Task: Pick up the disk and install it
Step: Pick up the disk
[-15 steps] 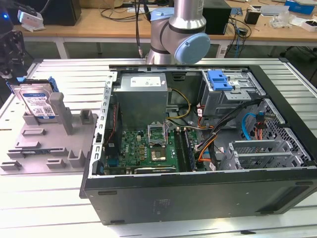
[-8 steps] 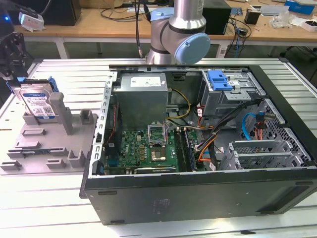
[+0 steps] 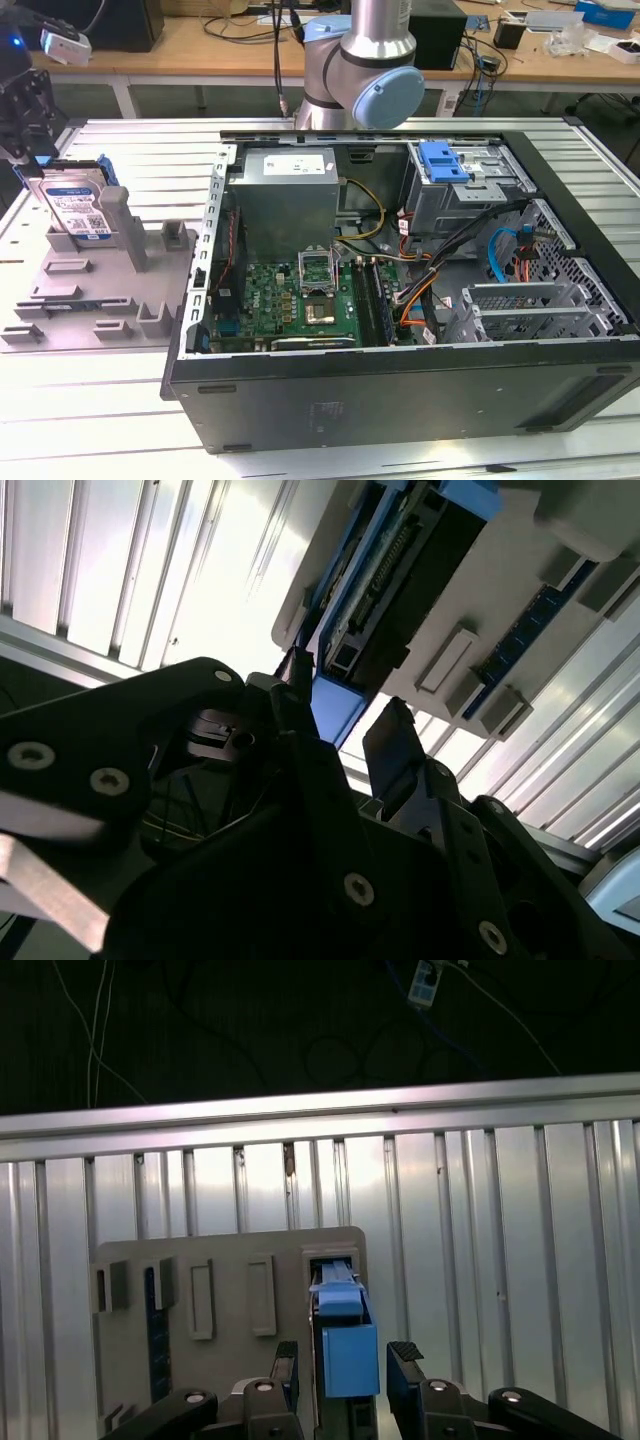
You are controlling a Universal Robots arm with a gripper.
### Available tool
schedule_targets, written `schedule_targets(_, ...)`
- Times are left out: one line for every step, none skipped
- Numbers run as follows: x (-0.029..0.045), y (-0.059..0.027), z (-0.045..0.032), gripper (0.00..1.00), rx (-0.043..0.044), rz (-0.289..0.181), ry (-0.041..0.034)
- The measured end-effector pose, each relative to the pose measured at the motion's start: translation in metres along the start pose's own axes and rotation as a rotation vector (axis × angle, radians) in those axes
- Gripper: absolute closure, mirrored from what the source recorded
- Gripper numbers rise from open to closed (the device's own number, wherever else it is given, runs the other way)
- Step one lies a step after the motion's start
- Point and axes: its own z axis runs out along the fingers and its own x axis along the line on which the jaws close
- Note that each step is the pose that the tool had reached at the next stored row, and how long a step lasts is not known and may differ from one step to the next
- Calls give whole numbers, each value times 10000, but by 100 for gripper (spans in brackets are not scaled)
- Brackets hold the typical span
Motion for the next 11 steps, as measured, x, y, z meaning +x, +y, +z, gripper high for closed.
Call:
schedule_targets(0, -1, 5, 52, -1, 0, 0)
schedule_targets(0, -1, 10, 52, -2, 0, 1)
schedule_targets(0, -1, 15, 52, -1, 0, 0)
schedule_targets(0, -1, 19, 52, -1, 0, 0)
schedule_targets(-1, -2, 24, 52, -1, -1, 0)
schedule_targets(-1, -2, 27, 52, -2, -1, 0)
schedule_targets(-1, -2, 32, 52, -1, -1, 0)
schedule_targets(-1, -2, 37, 52, -2, -2, 0)
schedule_targets(-1, -3, 43, 52, -1, -2, 0)
schedule_targets(-2, -3, 48, 52, -1, -1, 0)
schedule_targets(-2, -3, 55, 52, 4, -1, 0)
